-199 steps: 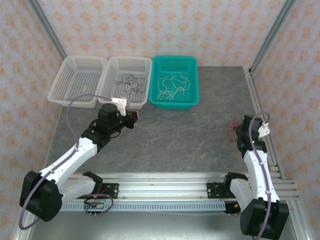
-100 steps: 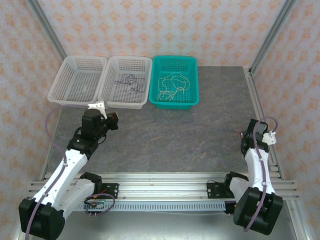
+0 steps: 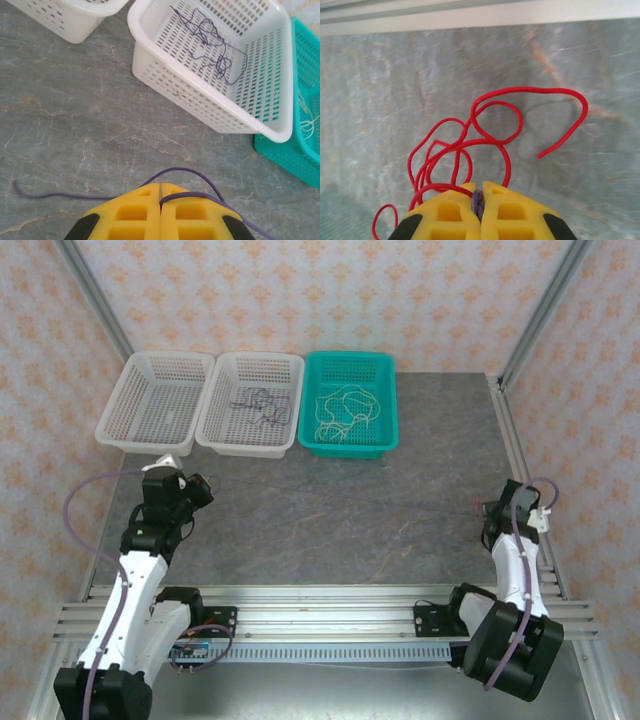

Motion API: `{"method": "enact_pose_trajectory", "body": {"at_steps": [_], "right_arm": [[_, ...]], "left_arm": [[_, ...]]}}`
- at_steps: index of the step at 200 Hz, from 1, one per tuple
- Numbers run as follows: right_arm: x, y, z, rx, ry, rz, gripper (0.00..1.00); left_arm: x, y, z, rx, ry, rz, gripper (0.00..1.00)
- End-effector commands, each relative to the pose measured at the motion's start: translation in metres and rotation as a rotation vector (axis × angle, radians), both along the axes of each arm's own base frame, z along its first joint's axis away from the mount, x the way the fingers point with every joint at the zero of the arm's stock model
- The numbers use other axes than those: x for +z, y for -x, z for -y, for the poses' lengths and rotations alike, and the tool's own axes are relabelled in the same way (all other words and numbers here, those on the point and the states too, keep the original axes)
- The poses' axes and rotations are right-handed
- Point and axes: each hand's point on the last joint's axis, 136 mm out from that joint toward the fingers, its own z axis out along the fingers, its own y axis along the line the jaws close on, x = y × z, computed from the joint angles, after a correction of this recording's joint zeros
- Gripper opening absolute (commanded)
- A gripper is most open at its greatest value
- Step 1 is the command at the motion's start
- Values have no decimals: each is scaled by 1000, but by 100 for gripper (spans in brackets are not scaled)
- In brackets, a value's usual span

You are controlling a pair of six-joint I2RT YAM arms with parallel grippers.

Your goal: Untangle the cables

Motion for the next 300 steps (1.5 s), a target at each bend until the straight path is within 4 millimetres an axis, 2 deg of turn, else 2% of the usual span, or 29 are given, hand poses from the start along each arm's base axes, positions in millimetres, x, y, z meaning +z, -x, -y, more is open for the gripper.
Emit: {"method": "enact_pose_trajectory", "body": {"at_steps": [1, 8, 16, 28, 36, 47, 58, 80, 94, 106, 116, 129, 147, 175, 191, 209, 227, 243, 270, 285, 300], "right_arm": [[24, -49, -21, 160, -67, 279, 0], [37, -70, -46, 293, -121, 399, 1], [44, -81, -70, 401, -169, 455, 3], [50, -87, -97, 533, -196, 442, 5], [49, -86, -106, 586, -192, 398, 7], [42, -80, -106, 599, -164, 328, 14], [29, -68, -93, 539, -116, 233, 19], [14, -46, -68, 424, -23, 113, 23], [6, -37, -59, 376, 2, 65, 31], [4, -35, -58, 376, 12, 45, 32], [12, -46, -73, 491, -6, 101, 35], [29, -60, -106, 701, -25, 185, 42], [38, -61, -139, 908, 64, 110, 51], [24, -60, -154, 958, 114, -35, 59], [21, -62, -187, 1064, 83, -51, 60], [8, -61, -224, 1197, 76, -95, 61], [-6, -65, -230, 1214, 105, -160, 61], [-10, -70, -229, 1200, 103, -189, 61], [0, -81, -239, 1211, 82, -123, 61], [5, -86, -242, 1208, 81, -92, 61], [9, -89, -244, 1205, 76, -70, 61]], "left_arm": [[27, -8, 9, -36, 85, 131, 0], [39, -12, 22, -108, 121, 189, 0], [54, -15, 36, -181, 156, 254, 0], [77, -16, 50, -253, 174, 324, 0], [92, -16, 57, -288, 154, 354, 0], [113, -13, 66, -335, 96, 391, 0], [132, -11, 68, -349, 36, 416, 0], [153, -11, 45, -227, -39, 389, 0], [159, -12, 35, -179, -73, 366, 0], [165, -15, 37, -192, -71, 373, 0], [166, -18, 43, -220, -54, 374, 0], [162, -23, 49, -247, -30, 360, 0], [155, -28, 51, -251, -14, 343, 0], [154, -29, 45, -224, -38, 335, 0], [159, -29, 41, -209, -58, 334, 0], [167, -32, 46, -235, -53, 340, 0], [180, -35, 60, -309, -17, 371, 0], [208, -36, 83, -431, 29, 470, 0], [278, -27, 112, -577, 32, 634, 0], [317, -28, 114, -573, 24, 719, 0], [348, -38, 104, -499, 23, 765, 0]]}}
